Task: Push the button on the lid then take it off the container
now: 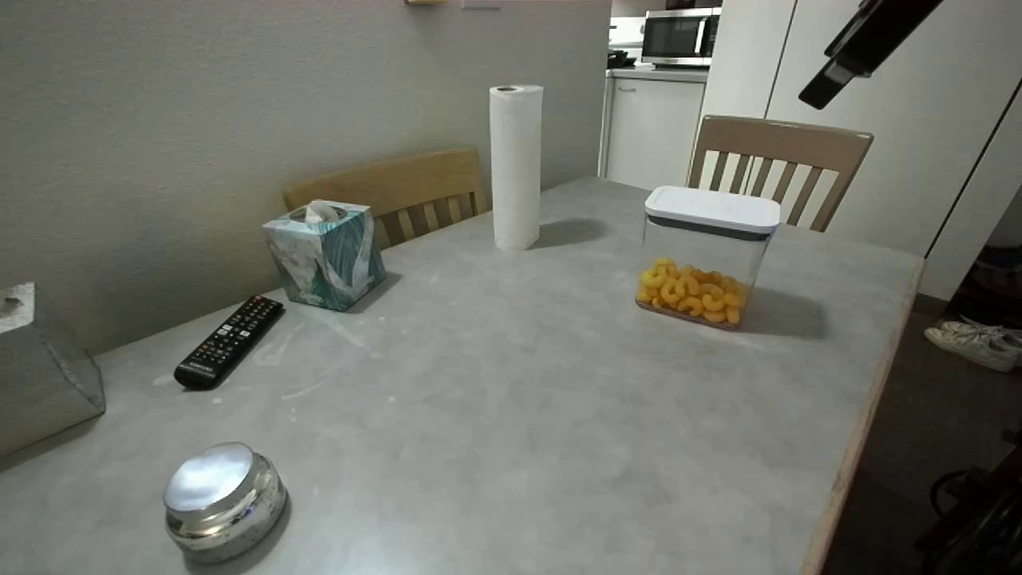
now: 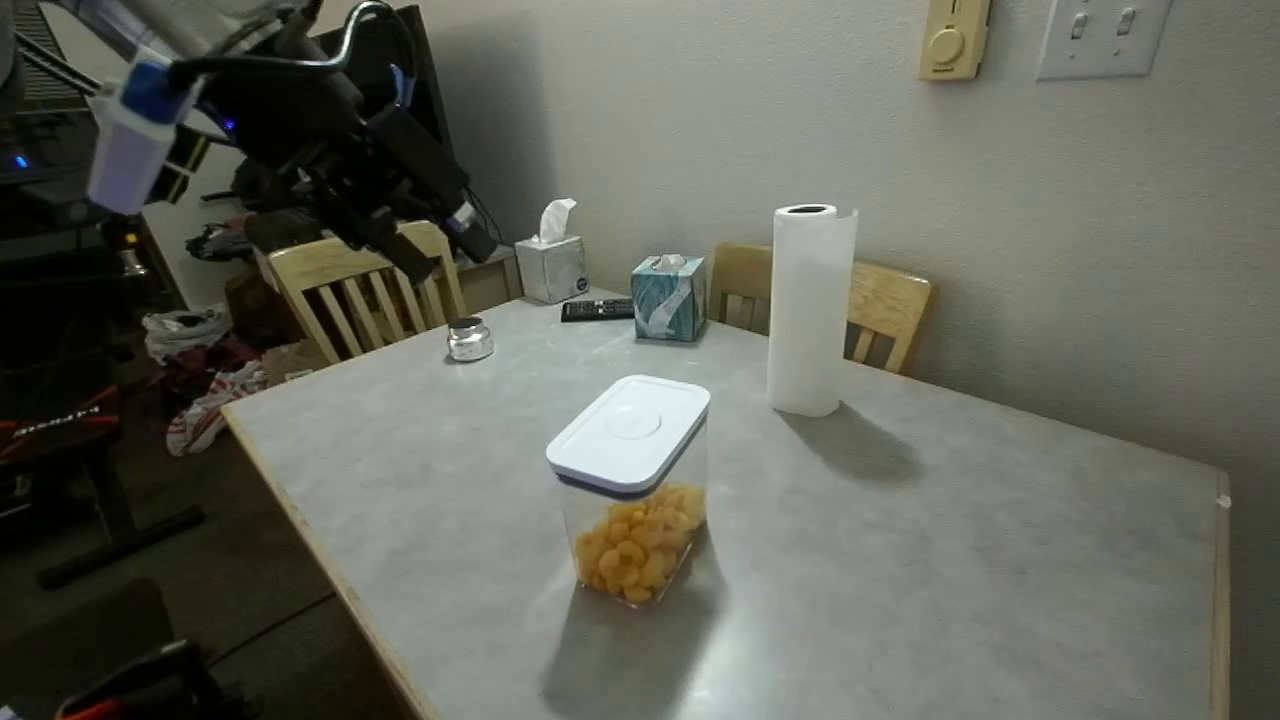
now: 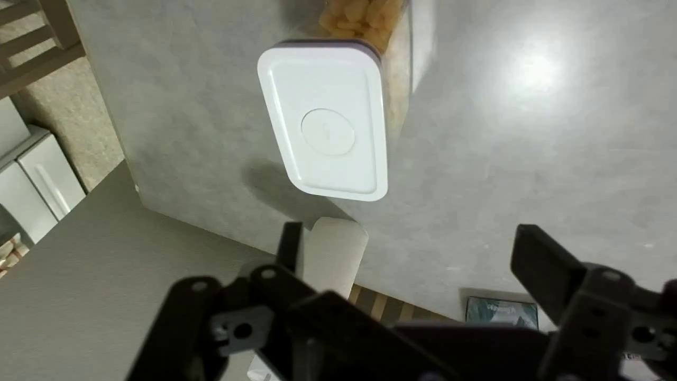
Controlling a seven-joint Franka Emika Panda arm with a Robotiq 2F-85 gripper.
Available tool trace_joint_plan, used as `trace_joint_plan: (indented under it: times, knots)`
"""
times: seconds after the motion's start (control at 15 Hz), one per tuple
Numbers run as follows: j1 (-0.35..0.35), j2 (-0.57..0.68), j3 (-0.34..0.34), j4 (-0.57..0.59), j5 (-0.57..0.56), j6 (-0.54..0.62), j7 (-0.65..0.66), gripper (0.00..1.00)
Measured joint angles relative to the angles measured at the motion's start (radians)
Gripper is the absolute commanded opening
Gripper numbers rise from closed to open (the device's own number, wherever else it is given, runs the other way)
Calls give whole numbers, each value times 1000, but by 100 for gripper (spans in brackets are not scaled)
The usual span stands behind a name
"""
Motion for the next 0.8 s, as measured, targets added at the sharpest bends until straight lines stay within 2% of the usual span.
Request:
trace_joint_plan:
  times: [0.07,0.2,0.4,0.47,0.8]
  knots:
    - [9,21,-40,0,22,27,-46,100]
    - [68,74,-173,2,92,68,-204,100]
    - [235,133,-425,19,209,77,-451,100]
    - [258,139,-455,23,227,77,-480,100]
    - [228,134,-402,22,227,77,-456,100]
